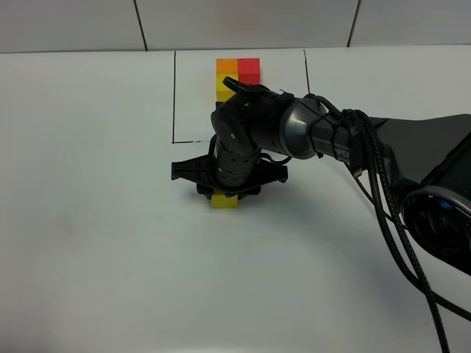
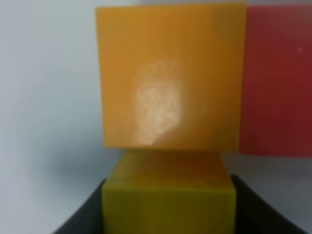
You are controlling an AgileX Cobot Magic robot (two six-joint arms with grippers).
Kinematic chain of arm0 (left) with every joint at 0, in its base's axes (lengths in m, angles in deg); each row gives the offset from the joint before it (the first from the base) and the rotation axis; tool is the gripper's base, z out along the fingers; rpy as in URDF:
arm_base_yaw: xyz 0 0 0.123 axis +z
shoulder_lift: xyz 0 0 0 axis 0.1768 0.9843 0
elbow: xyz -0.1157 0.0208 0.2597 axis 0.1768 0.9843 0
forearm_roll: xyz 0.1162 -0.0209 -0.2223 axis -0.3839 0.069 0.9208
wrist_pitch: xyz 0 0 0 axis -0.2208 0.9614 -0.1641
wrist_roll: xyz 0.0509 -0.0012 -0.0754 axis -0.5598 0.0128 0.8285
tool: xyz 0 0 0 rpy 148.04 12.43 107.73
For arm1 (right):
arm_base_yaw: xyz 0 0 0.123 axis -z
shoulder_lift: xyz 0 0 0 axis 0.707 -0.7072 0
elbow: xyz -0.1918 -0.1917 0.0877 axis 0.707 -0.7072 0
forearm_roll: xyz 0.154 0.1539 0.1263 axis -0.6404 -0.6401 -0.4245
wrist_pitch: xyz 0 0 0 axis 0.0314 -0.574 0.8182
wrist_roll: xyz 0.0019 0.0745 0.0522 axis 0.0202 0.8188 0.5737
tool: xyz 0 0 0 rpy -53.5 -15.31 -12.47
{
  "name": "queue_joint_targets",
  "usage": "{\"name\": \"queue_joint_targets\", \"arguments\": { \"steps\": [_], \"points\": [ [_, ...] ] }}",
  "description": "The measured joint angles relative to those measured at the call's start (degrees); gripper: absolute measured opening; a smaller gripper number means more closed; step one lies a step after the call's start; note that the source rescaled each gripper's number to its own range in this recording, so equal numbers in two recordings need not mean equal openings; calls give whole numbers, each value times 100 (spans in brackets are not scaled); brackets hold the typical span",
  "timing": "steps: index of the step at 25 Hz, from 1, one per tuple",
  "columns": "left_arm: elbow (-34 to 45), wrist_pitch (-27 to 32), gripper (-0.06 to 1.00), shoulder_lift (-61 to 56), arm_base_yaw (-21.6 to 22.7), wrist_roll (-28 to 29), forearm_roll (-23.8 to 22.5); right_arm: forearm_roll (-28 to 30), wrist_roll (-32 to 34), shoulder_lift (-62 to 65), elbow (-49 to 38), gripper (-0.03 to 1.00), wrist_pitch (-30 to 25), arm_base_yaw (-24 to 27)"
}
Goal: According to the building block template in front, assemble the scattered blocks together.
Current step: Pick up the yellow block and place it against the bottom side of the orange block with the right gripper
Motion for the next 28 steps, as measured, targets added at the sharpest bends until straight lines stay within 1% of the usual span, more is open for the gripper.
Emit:
{"name": "queue_joint_targets", "arguments": {
  "steps": [14,20,28],
  "points": [
    [0,0,60,0,0,0,0,38,115,-97,49,1,16,0],
    [0,0,60,0,0,0,0,130,252,-100,55,1,-15,-24],
    [0,0,60,0,0,0,0,239,268,-118,79,1,-66,-31]
  ]
}}
